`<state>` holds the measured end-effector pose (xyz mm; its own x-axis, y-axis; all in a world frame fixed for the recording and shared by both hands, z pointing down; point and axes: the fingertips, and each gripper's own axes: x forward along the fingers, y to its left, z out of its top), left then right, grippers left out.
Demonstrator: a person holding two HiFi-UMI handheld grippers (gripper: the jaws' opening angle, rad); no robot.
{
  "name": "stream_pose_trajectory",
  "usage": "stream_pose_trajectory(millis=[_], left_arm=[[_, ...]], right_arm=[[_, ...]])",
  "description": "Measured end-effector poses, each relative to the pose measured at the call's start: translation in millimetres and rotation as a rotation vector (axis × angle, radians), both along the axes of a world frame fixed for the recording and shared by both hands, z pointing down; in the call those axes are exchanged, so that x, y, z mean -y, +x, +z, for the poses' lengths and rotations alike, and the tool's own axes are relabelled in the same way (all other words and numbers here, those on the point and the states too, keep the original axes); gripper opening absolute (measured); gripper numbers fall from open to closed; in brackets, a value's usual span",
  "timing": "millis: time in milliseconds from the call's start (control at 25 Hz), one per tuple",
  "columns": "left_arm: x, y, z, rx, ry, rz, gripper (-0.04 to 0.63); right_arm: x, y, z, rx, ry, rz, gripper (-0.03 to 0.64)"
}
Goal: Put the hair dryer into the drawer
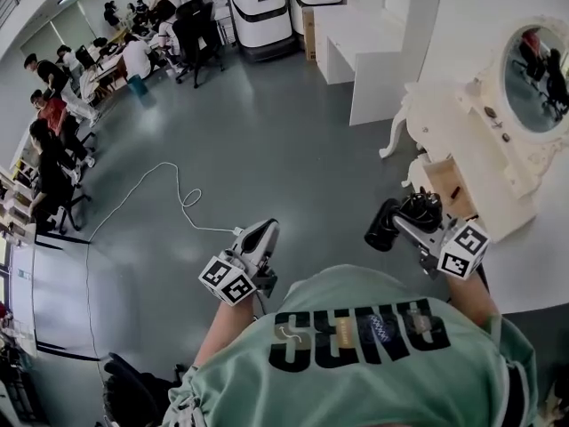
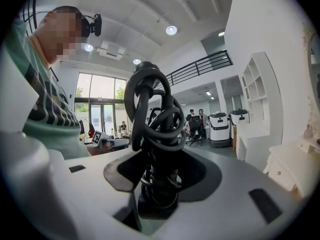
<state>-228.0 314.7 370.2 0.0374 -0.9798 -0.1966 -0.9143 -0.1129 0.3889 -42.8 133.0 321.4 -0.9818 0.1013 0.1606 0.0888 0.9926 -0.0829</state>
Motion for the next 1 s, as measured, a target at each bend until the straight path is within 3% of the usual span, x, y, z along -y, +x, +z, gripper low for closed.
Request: stream_pose_trajectory(millis=[320,680,1000], left_arm=[[47.1,-37.6,15.0,-0.02,-0.042,-0.037,0.0],[171.6,-29.2,20.3,-0.005,-0.057,-0.203,0.0],[198.9,-35.3,8.8,-0.024,-0.061,-0.287,0.0]], right_arm=[[58.8,-52.6,14.6,-0.01,-0.026,-0.042,0.179],[190.6,-64.3,40.8,0.014,-0.026,-0.207,0.179],[212.2,-103.0,30.6,0.006,0.011,-0.345,0.179]])
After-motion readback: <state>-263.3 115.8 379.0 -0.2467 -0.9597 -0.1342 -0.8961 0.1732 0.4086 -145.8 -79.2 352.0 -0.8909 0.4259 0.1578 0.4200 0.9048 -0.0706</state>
